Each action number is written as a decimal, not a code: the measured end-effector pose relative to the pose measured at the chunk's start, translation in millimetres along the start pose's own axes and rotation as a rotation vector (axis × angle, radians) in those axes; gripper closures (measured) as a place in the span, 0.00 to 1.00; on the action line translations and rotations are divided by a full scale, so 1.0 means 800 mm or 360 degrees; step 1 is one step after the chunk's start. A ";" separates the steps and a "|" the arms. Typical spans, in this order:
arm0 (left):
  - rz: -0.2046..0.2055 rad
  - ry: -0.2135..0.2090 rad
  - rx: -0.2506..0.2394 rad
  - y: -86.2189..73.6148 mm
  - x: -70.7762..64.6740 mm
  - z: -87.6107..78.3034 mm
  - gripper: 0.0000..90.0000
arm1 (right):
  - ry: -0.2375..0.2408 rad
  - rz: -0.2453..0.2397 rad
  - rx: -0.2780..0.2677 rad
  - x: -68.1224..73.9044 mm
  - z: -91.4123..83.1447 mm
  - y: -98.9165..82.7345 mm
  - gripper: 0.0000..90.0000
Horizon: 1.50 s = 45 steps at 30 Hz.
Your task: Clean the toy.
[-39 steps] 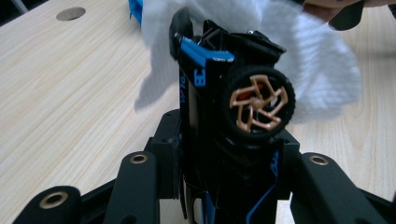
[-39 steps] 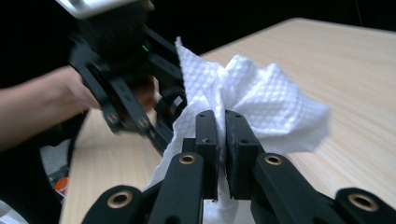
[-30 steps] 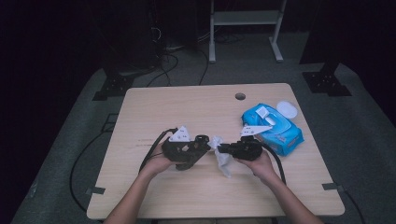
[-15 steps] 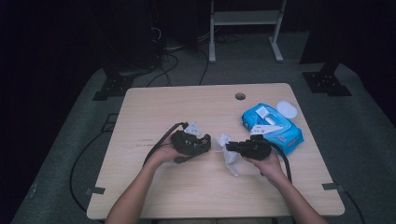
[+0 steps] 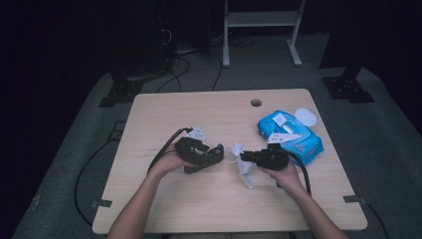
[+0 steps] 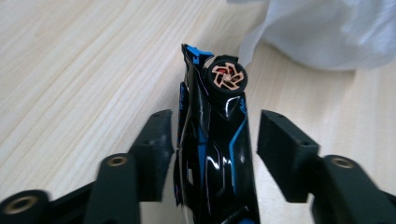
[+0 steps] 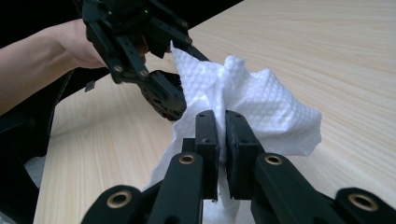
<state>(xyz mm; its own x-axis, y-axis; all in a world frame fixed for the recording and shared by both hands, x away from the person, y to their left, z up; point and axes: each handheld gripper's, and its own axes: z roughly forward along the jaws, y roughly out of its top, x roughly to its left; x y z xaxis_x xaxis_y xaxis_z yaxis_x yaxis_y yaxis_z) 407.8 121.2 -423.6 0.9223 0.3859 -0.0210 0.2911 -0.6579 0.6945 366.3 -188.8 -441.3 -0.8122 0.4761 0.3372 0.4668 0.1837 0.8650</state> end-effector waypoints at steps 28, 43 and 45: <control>-0.0099 0.0076 -0.0174 -0.028 0.005 -0.029 0.42 | -0.0032 -0.0024 0.0069 -0.005 -0.005 -0.001 0.93; 0.0039 0.0093 -0.0190 -0.020 -0.028 -0.017 0.40 | -0.0042 -0.0025 0.0086 -0.003 -0.008 -0.005 0.93; 0.0062 0.0092 -0.0175 -0.018 -0.031 -0.014 0.39 | -0.0046 -0.0024 0.0090 -0.004 -0.009 -0.005 0.93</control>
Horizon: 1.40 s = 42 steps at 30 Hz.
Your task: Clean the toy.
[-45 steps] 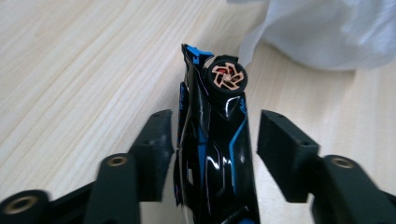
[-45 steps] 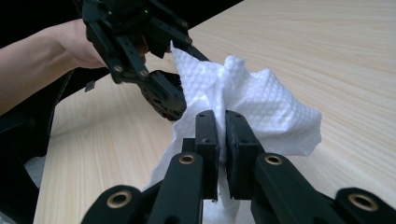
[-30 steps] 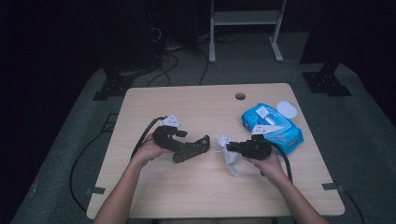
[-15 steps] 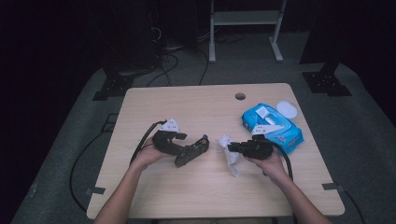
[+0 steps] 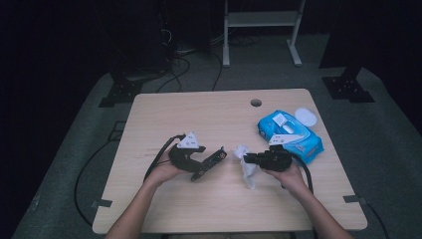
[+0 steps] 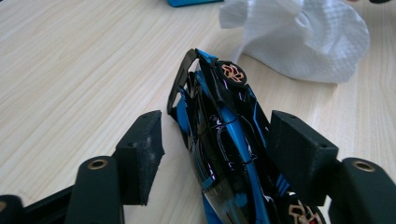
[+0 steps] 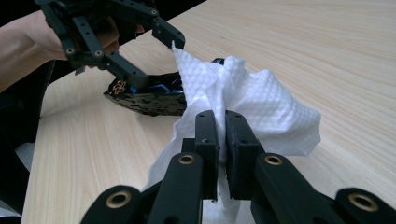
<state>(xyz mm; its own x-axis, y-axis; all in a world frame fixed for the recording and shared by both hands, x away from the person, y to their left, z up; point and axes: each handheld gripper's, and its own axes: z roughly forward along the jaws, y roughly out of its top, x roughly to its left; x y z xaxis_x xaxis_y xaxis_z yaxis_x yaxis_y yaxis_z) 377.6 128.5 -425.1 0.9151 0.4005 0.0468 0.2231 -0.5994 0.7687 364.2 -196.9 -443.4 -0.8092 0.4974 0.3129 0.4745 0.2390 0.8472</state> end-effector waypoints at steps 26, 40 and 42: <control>0.0100 0.0031 0.0086 -0.003 -0.030 0.024 0.32 | -0.0141 0.0020 0.0039 -0.015 -0.046 -0.026 0.92; 0.0028 0.0048 0.0040 -0.016 -0.027 0.007 0.27 | -0.0259 0.0041 0.0102 -0.028 -0.096 -0.062 0.61; 0.0032 0.0060 0.0032 -0.016 -0.027 0.005 0.26 | -0.0269 0.0048 0.0091 -0.028 -0.099 -0.065 0.58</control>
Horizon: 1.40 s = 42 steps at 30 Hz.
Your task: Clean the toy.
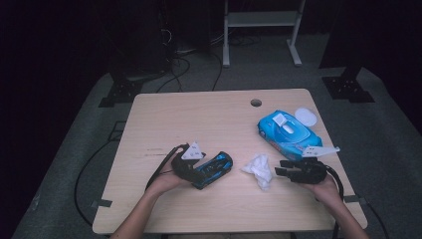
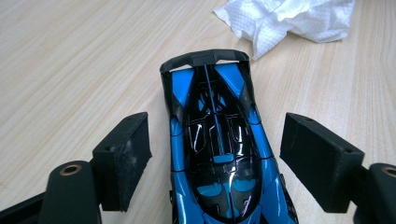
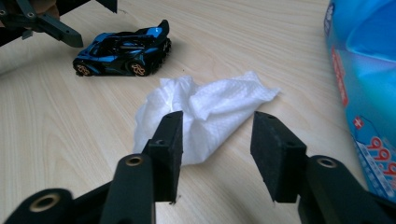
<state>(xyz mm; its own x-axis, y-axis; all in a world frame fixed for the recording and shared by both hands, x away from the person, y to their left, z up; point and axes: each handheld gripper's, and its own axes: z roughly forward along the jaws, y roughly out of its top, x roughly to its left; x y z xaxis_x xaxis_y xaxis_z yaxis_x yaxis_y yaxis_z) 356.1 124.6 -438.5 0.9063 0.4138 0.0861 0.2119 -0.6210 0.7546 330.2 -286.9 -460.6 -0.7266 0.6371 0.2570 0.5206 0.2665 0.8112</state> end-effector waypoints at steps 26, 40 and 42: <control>-0.0067 0.0120 -0.0051 -0.031 0.010 -0.043 0.21 | 0.0006 -0.0004 0.0028 -0.002 -0.005 -0.006 0.47; -0.0129 0.0153 -0.0060 -0.057 0.010 -0.060 0.21 | -0.0015 0.0018 0.0034 -0.003 -0.005 -0.013 0.44; -0.0126 0.0159 -0.0048 -0.060 0.010 -0.062 0.21 | -0.0014 0.0025 0.0026 -0.003 -0.005 -0.014 0.43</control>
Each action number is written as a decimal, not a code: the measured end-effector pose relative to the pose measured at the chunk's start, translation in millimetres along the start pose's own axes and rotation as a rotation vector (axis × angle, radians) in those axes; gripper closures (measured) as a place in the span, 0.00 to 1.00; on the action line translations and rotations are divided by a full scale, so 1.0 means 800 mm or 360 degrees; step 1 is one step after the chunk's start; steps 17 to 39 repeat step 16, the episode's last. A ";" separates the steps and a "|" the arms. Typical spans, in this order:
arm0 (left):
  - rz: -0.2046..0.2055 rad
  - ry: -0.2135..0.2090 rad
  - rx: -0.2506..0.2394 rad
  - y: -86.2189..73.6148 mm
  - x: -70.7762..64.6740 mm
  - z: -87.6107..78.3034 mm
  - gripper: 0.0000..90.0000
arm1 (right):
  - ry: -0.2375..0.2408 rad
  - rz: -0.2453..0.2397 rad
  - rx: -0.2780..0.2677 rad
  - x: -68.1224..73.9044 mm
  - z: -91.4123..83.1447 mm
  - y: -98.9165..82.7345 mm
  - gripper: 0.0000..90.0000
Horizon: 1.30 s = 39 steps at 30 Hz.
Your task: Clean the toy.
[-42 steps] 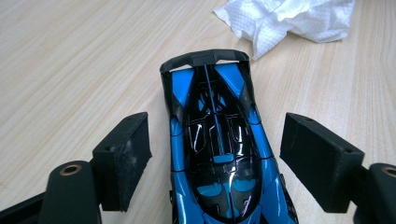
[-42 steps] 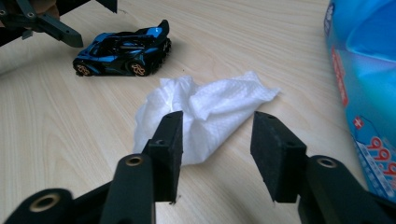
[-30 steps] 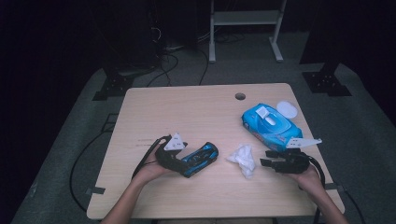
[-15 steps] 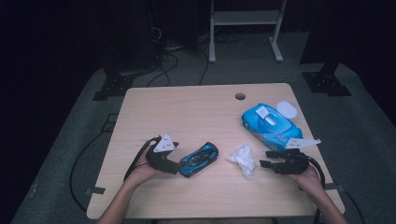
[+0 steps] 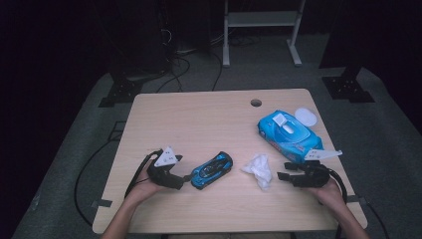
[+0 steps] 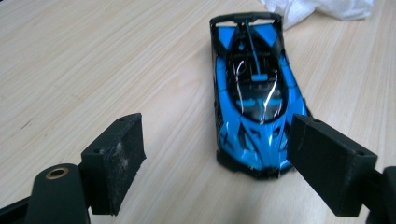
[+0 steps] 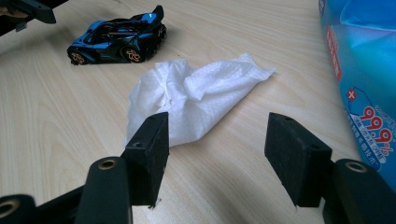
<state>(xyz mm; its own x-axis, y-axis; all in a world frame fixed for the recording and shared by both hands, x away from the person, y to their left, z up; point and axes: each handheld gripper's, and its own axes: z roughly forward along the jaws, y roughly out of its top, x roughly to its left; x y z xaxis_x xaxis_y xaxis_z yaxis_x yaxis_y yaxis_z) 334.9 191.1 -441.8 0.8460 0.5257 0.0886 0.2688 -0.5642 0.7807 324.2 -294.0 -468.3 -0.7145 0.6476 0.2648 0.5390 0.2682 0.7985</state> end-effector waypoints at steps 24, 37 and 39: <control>-0.0094 0.0041 -0.0021 -0.040 -0.001 -0.015 0.18 | -0.0063 -0.0062 -0.0030 0.010 -0.003 -0.004 0.34; -0.0094 0.0041 -0.0021 -0.040 -0.001 -0.015 0.18 | -0.0063 -0.0062 -0.0030 0.010 -0.003 -0.004 0.34; -0.0094 0.0041 -0.0021 -0.040 -0.001 -0.015 0.18 | -0.0063 -0.0062 -0.0030 0.010 -0.003 -0.004 0.34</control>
